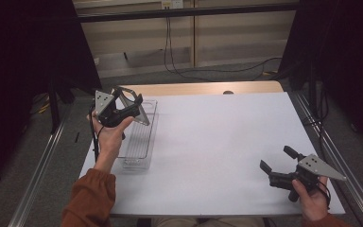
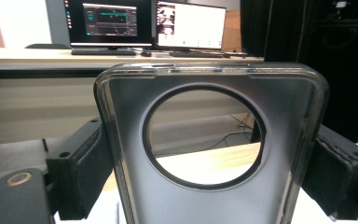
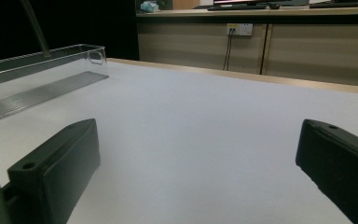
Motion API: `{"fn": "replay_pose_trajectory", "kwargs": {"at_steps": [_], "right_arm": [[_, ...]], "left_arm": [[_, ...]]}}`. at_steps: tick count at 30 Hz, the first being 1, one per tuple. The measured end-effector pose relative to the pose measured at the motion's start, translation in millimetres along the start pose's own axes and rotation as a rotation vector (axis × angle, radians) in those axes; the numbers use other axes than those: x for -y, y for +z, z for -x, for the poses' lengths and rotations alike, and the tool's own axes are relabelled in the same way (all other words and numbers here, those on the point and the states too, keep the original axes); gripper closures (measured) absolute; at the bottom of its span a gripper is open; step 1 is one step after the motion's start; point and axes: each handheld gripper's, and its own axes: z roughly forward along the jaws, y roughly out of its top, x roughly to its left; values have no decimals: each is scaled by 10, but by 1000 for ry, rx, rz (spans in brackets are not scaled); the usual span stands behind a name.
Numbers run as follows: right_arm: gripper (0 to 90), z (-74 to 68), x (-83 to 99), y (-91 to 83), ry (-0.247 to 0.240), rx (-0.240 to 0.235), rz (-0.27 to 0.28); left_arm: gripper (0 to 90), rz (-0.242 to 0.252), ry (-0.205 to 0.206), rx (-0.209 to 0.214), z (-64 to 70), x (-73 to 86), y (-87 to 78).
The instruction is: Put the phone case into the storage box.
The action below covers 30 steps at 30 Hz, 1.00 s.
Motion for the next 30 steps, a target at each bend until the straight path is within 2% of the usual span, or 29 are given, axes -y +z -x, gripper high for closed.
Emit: {"fn": "replay_pose_trajectory", "kwargs": {"at_steps": [3, 8, 10, 12, 13, 15, 17, 18, 21, 26, 27, 30], "right_arm": [[0, -4, 1, 1, 0, -3, -1], [0, -6, 4, 7, 3, -9, -5], [0, -6, 8, 8, 1, -10, -7], [0, -3, 6, 3, -2, -9, -7], [0, -9, 3, 1, 11, -4, -4], [0, -4, 4, -1, 0, -9, -7], [0, -7, 4, -1, -3, -11, -7], [0, -11, 2, 1, 5, -7, -3], [0, -3, 4, -1, -6, -11, -5], [0, -2, 6, 2, -1, -9, -5], [0, -5, 5, -2, 2, -12, -7], [0, -4, 4, -2, -2, -12, -5]], "left_arm": [[126, -2, 8, -9, -17, 13, 37], [126, -5, -4, -11, -26, 43, 107], [126, -13, 8, -29, -22, 46, 123], [126, -9, 12, -22, -27, 54, 143], [125, -9, 12, -23, -25, 57, 149], [126, -20, 21, -32, -26, 65, 158], [126, -13, 20, -23, -24, 79, 178], [126, -24, 21, -33, -22, 83, 182], [126, -8, 6, -30, -31, 103, 215], [125, -26, 25, -39, -38, 128, 241], [126, -15, 24, -28, -38, 136, 251], [126, -17, 20, -38, -41, 154, 273]]}}
